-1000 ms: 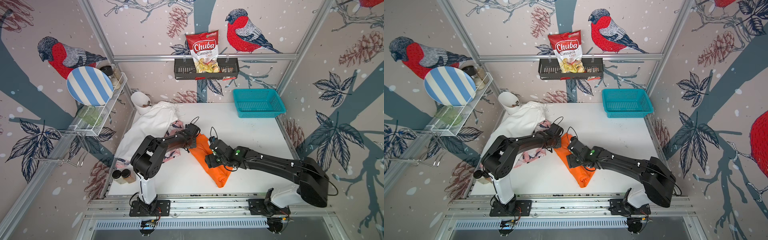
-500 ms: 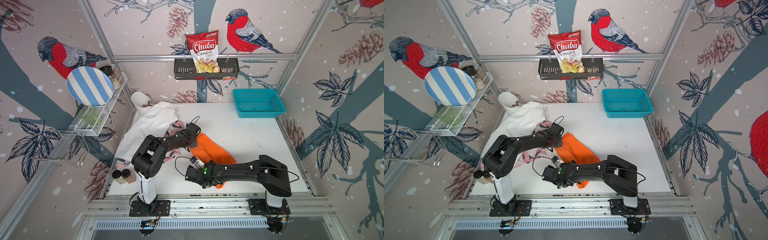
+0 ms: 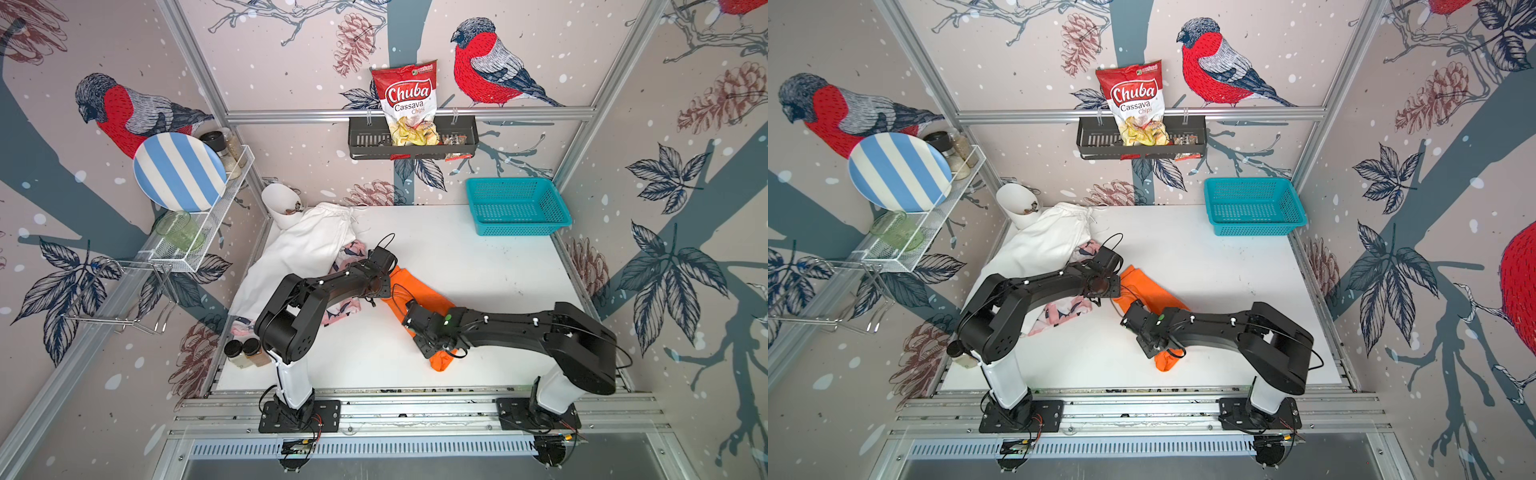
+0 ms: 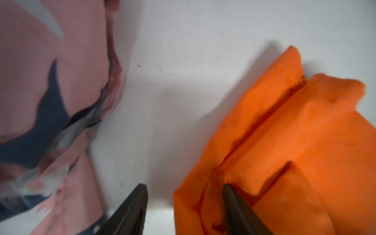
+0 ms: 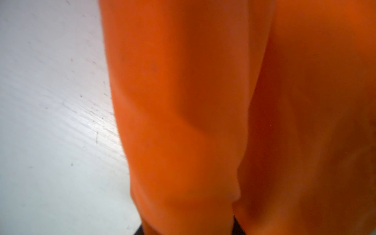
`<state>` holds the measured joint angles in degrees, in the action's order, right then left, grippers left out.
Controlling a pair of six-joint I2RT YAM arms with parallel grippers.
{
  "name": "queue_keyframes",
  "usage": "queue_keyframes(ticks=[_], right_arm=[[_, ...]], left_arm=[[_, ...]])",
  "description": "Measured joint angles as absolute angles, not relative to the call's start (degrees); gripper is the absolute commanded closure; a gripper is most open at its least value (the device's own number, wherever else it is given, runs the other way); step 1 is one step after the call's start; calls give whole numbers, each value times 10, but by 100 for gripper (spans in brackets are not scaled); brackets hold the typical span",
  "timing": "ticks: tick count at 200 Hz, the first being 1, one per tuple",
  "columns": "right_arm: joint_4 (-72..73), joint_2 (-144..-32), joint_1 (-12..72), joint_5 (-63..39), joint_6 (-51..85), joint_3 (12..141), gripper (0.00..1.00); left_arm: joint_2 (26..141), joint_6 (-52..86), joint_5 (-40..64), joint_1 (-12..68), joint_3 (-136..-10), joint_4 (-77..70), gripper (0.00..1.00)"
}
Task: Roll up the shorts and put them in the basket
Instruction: Roll the shorts at the center of the board.
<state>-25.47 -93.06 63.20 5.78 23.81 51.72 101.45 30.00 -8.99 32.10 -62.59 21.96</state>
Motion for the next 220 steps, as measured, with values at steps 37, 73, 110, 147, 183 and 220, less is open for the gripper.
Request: queue_keyframes(ticks=[37,73,110,147,183,220], right_arm=[[-165,-908,595,-135,258,483,69],[-54,-919,557,-290,303,435,70],[98,-966,495,-413,368,363,70],[204,-1003,460,-498,404,331,49],[144,-959,462,-452,377,342,40],[-18,-870,495,-313,328,387,26]], left_arm=[[924,313,-91,320,-603,258,32],[850,333,-90,331,-573,286,29],[820,362,-66,356,-540,288,26],[881,388,-41,380,-533,258,27],[946,390,-46,379,-534,232,33],[979,385,-51,373,-536,197,35]])
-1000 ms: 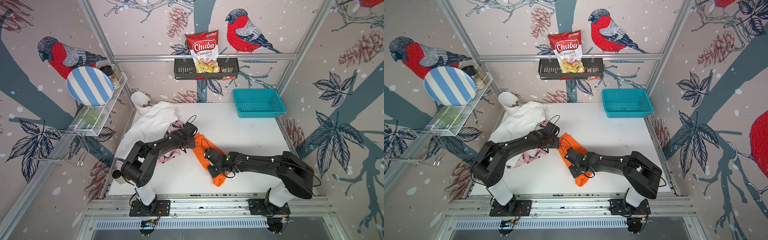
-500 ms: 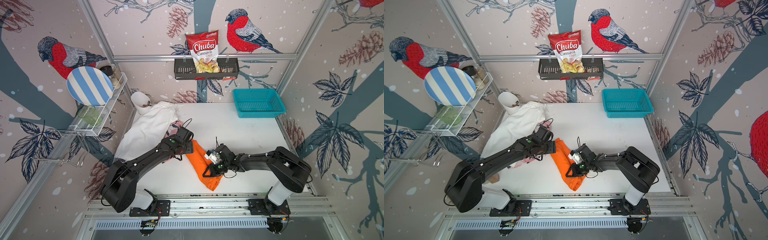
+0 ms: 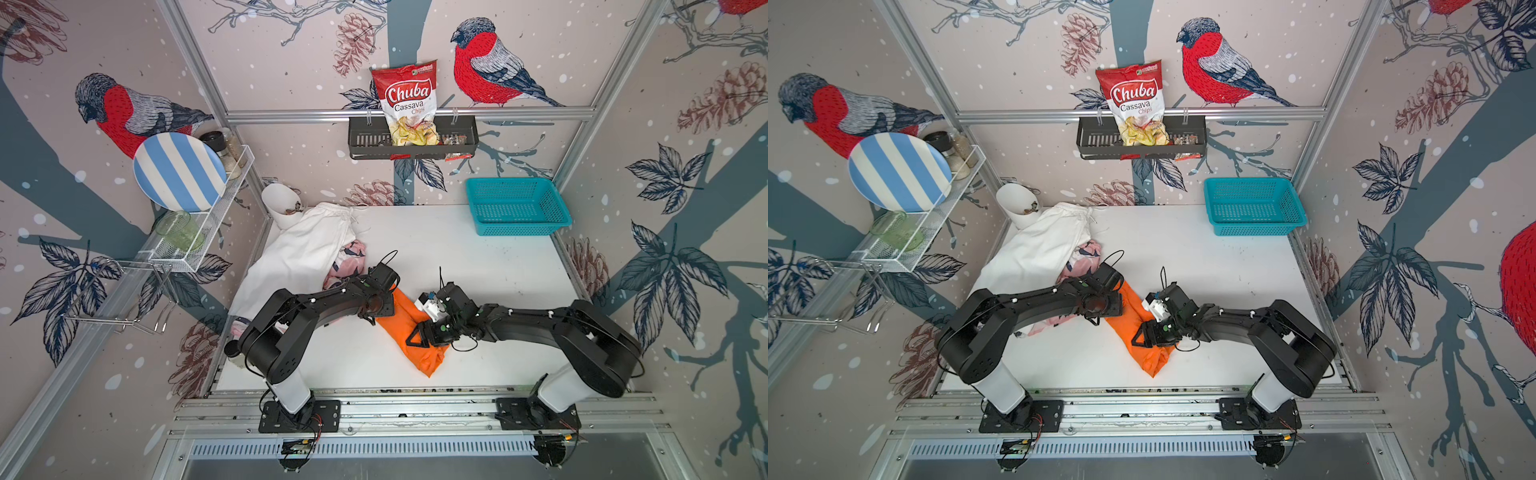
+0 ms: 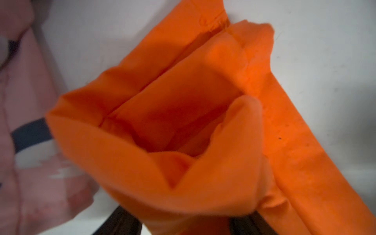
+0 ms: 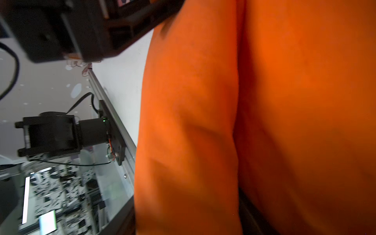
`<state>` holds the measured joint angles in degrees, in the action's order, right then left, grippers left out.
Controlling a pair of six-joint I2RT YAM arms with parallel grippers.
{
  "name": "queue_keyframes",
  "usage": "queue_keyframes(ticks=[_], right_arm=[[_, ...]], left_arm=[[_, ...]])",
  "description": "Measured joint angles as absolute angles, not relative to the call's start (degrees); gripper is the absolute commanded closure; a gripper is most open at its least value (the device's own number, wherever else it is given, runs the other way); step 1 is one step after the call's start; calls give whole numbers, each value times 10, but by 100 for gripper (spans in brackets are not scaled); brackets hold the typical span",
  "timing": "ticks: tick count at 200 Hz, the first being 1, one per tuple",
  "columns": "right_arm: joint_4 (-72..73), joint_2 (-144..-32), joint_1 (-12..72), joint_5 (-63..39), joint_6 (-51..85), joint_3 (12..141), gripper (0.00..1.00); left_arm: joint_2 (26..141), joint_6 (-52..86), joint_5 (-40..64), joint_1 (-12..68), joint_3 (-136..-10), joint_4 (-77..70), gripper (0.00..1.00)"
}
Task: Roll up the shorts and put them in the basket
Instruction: Roll the shorts at the center of the board.
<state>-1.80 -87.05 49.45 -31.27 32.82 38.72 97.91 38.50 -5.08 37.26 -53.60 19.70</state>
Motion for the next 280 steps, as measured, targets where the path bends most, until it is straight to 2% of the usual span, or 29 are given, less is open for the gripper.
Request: queue_keyframes(ticks=[45,85,136,165,199,244,280], right_arm=[[-138,-793,526,-208,308,374,26],[-170,-794,545,-132,312,353,29],[-313,-797,647,48,334,504,21],[-408,-850,704,182,350,613,15],[-470,-940,754,275,346,715,5],[-497,-1061,804,314,317,781,5],[-498,-1118,812,321,314,777,8]], left_arm=[[1005,370,-67,369,-540,148,36],[1008,360,-73,369,-538,130,36],[989,361,-64,369,-536,142,34],[973,360,-50,369,-543,182,33],[972,359,-46,366,-556,204,33],[979,349,-42,357,-566,213,33],[987,342,-34,349,-567,212,33]])
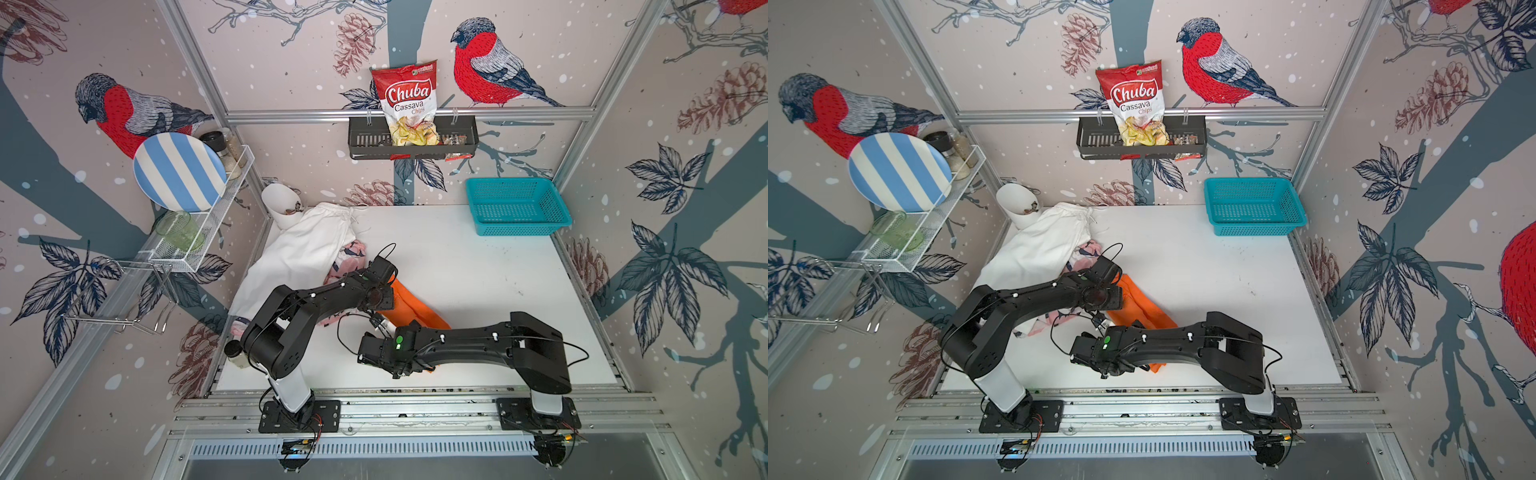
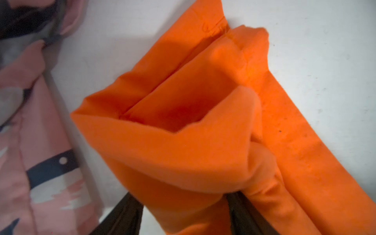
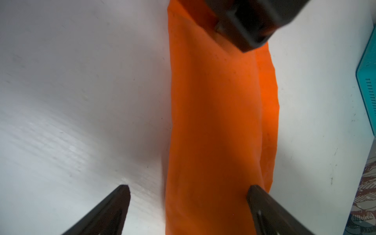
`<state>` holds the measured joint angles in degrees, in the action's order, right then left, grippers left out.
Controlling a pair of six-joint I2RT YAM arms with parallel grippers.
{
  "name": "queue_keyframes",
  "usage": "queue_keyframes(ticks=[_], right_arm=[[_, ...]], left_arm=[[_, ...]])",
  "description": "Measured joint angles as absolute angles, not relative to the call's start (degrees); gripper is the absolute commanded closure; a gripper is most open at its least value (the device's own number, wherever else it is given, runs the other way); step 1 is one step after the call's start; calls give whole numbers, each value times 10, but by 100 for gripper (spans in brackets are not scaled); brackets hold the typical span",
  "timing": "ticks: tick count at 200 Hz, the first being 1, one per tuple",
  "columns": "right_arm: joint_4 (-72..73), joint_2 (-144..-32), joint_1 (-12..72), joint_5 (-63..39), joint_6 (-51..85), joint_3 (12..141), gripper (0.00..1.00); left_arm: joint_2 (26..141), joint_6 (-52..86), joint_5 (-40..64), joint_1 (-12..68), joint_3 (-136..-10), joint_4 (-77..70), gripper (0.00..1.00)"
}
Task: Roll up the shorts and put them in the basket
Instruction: Roll the shorts at the center of the board.
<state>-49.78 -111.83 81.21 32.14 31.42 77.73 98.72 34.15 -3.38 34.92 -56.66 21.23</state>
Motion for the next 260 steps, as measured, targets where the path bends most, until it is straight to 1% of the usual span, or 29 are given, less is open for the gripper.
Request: queue_keyframes(ticks=[19,29,41,52,68,85,114,145,173,202,216,260], right_arm=[[-489,-1134,803,325,312,756,13],[-484,-1139,800,343,313,748,18],[-480,-1142,796,357,313,743,28],[-471,-1143,792,366,312,736,41],[-449,-1135,785,357,299,719,56],[-417,-1114,771,315,283,699,65],[-380,-1071,745,222,267,677,68],[-303,-1017,706,70,259,631,68],[-213,-971,651,-77,277,570,68],[-118,-937,592,-213,307,502,69],[-77,-929,562,-269,322,473,72],[68,-921,460,-416,365,371,72]], left_arm=[[991,340,-30,348,-567,211,33],[992,340,-30,347,-567,211,33],[992,340,-30,347,-567,211,33],[991,340,-29,346,-567,211,33],[989,340,-30,346,-567,212,32],[979,340,-31,344,-567,215,30],[953,340,-40,339,-567,221,29],[908,341,-49,332,-567,232,28],[864,345,-51,328,-567,234,28],[844,346,-46,328,-567,238,28],[837,347,-45,328,-567,238,28],[837,357,-13,328,-554,228,28]])
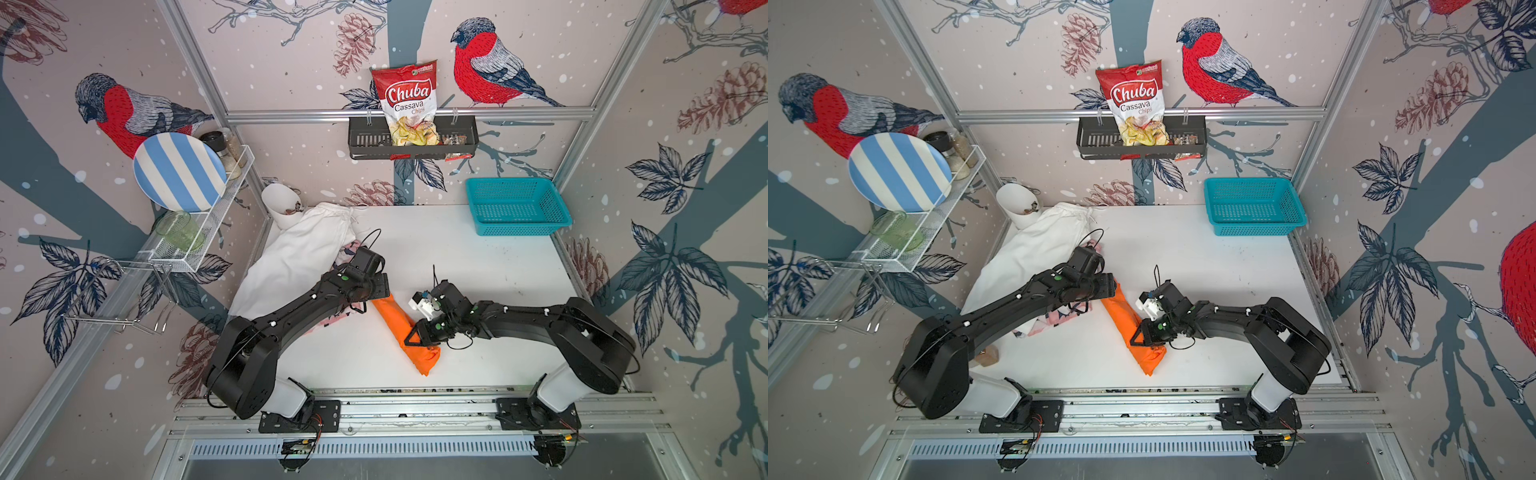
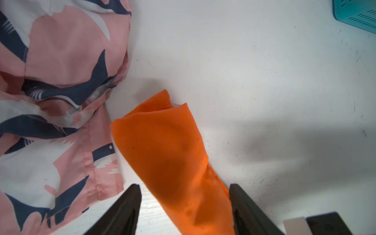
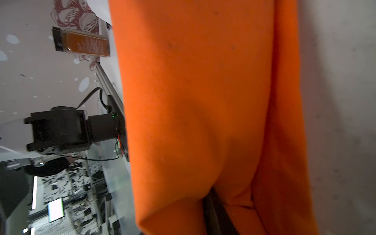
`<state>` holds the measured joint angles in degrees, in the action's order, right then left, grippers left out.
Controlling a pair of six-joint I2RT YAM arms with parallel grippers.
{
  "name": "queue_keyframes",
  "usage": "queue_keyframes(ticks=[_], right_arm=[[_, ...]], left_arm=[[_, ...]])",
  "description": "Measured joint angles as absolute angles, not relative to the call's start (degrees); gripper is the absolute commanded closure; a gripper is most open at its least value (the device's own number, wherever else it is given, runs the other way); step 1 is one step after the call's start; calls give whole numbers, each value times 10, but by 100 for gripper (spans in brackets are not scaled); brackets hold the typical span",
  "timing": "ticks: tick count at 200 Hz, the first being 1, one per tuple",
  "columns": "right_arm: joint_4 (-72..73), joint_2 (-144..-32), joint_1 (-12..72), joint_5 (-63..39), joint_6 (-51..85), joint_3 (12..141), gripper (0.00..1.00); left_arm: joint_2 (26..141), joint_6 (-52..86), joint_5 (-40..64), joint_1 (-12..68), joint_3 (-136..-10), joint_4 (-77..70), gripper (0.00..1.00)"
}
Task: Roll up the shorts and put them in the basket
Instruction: Roll the shorts at the center of the board.
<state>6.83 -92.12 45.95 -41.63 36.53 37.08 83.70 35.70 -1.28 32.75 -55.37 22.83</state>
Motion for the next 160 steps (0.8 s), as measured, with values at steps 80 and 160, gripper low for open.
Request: queue_keyframes(ticks=[80,160], right_arm=[[164,-965,384,-504,379,317,65],[110,-930,398,-425,343,322,38]], left_arm=[[903,366,15,346,-566,193,38],[1042,336,-2,330,-638,201,56]])
